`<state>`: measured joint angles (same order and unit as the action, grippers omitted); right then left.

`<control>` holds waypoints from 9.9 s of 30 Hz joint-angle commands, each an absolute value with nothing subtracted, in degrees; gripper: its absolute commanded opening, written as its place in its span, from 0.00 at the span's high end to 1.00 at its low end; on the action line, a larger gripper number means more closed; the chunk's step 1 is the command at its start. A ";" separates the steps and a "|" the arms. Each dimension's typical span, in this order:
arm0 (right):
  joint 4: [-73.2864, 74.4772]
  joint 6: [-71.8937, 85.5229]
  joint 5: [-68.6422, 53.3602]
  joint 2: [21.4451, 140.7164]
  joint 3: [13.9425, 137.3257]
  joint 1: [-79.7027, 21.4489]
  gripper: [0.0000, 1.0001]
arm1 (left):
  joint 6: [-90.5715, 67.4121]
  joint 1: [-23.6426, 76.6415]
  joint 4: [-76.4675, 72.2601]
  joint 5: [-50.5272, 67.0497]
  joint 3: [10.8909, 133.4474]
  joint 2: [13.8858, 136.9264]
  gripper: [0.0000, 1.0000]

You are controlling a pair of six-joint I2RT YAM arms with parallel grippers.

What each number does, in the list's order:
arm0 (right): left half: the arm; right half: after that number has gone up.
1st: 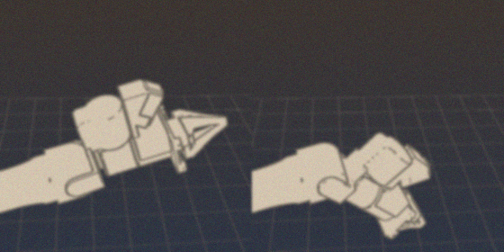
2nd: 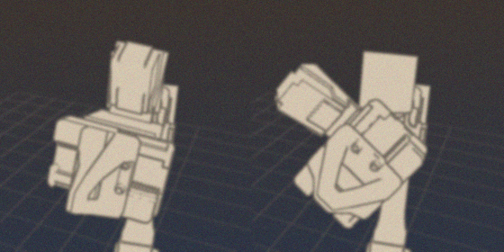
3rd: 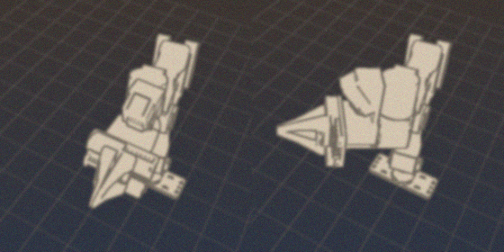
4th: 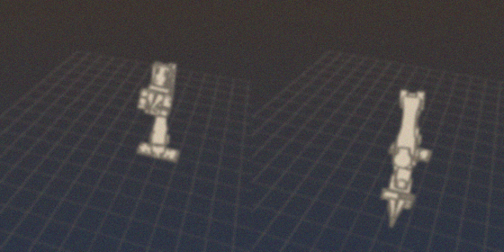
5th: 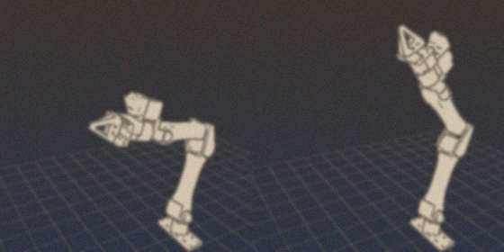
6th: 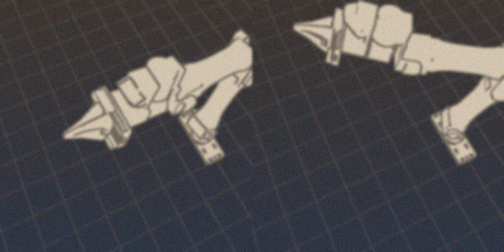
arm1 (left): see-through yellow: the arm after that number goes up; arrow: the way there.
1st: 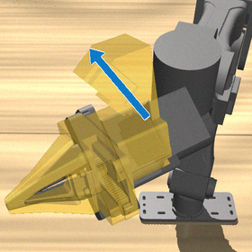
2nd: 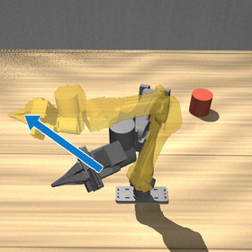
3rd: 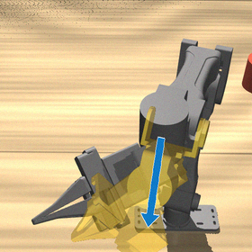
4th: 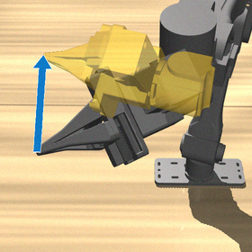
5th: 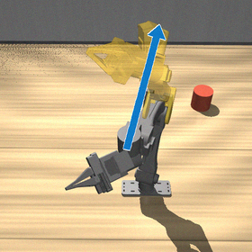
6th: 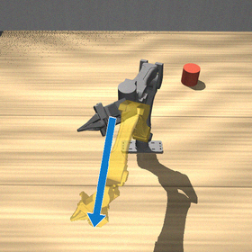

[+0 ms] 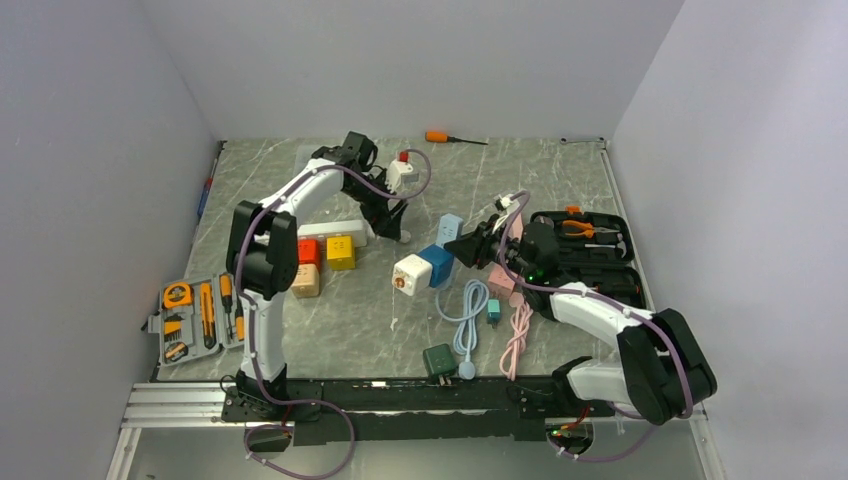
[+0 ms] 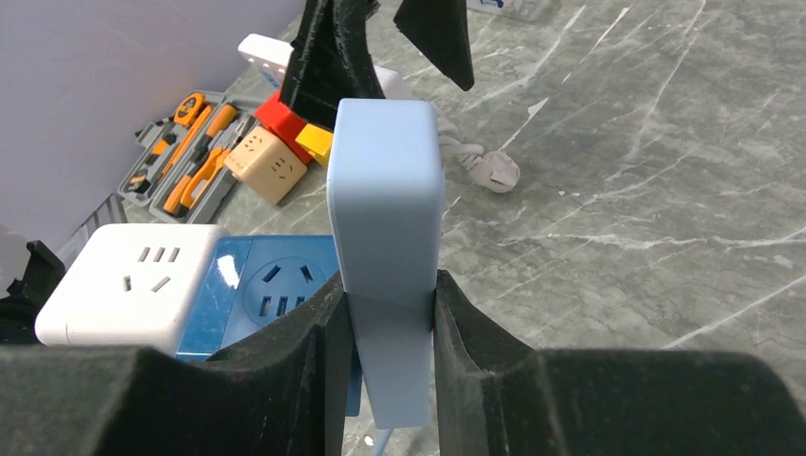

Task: Pull the plug off the socket
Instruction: Place the plug at the center of the board, then remove the plug from the socket, then place the socket at the center of the board, then place the plug at the center of the board, then move the socket to the corner of the board.

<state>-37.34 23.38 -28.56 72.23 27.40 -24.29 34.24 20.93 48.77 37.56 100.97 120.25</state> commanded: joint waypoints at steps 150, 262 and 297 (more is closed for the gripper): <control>-20.33 4.33 1.99 77.19 46.23 -28.34 1.00 | 7.16 37.13 43.22 22.69 87.04 78.15 1.00; 7.09 29.94 14.16 86.16 41.18 -76.01 1.00 | 36.15 -2.10 42.46 19.28 41.92 52.39 0.00; 1.83 16.05 16.72 70.68 41.39 -62.75 0.69 | 29.79 25.86 32.97 5.23 38.63 55.08 0.01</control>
